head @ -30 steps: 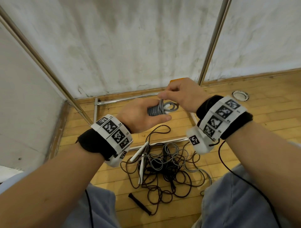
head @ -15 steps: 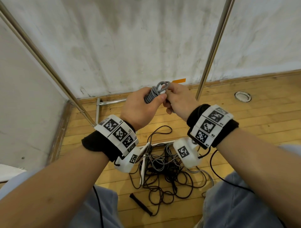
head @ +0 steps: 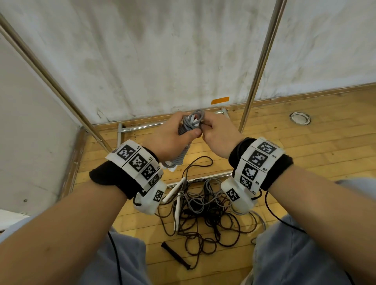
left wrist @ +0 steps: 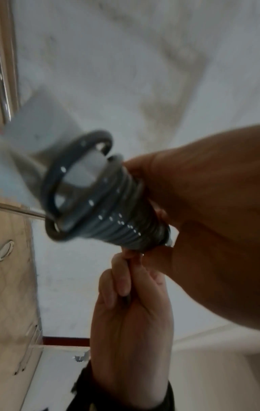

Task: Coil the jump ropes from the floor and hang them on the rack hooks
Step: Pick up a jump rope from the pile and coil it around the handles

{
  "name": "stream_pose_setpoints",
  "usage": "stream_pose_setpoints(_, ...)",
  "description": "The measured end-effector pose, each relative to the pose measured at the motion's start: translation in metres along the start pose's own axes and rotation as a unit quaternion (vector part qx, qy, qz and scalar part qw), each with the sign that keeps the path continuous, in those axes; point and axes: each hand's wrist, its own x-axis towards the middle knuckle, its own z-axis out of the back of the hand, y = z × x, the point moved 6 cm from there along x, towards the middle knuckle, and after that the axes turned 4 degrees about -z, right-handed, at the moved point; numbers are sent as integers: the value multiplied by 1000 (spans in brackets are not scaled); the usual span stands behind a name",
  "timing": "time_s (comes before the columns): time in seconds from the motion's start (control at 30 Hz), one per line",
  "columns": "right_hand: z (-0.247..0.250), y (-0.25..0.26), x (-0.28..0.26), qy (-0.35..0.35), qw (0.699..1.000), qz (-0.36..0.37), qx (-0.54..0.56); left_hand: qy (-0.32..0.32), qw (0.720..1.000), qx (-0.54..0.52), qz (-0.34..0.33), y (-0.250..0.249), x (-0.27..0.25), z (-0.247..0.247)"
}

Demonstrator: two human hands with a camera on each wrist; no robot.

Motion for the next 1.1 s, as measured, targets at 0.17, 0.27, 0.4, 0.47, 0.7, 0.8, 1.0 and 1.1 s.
stream_pose_setpoints(0.17, 6, -4, -2, -14, 999, -27, 16, -48, 998, 21, -41, -4, -3, 6)
stream_pose_setpoints(0.27, 10, -4, -3, -12, 1000, -9, -20, -74, 996, -31, -46, -7, -4, 9)
stream_pose_setpoints(0.4, 8, 3, -3, 6, 996, 47, -77, -70, 993, -96, -25, -8, -4, 5)
stream_pose_setpoints(0.47, 4, 3, -4, 18, 991, 48, -121, -43, 987, -152, 15, -5, -5, -3)
stream_pose_setpoints(0.7, -8, 6, -5, 54, 971, 28, -231, -85, 981, -173, 15, -5, -7, -2)
stream_pose_setpoints(0.8, -8, 8, -4, 58, 961, 21, -271, -101, 985, -142, 1, -8, -8, -3)
stream_pose_setpoints(1.0, -5, 8, -5, -16, 967, 18, -254, -144, 985, -90, -19, -10, -9, 0)
stream_pose_setpoints(1.1, 0, 8, -8, -67, 980, 19, -185, -154, 983, -102, 3, -10, -9, -2)
